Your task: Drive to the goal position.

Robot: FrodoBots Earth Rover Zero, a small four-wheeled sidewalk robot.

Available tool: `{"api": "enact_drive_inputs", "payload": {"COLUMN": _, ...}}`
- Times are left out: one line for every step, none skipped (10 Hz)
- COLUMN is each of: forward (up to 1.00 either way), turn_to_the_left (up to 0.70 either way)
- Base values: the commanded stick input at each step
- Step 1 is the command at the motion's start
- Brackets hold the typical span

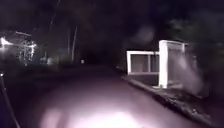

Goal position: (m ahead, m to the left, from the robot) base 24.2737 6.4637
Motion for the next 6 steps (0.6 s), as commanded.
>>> {"api": "enact_drive_inputs", "payload": {"forward": 0.50, "turn_to_the_left": 0.00}}
{"api": "enact_drive_inputs", "payload": {"forward": 0.50, "turn_to_the_left": 0.00}}
{"api": "enact_drive_inputs", "payload": {"forward": 0.50, "turn_to_the_left": 0.00}}
{"api": "enact_drive_inputs", "payload": {"forward": 0.50, "turn_to_the_left": 0.00}}
{"api": "enact_drive_inputs", "payload": {"forward": 0.50, "turn_to_the_left": 0.00}}
{"api": "enact_drive_inputs", "payload": {"forward": 0.50, "turn_to_the_left": 0.00}}
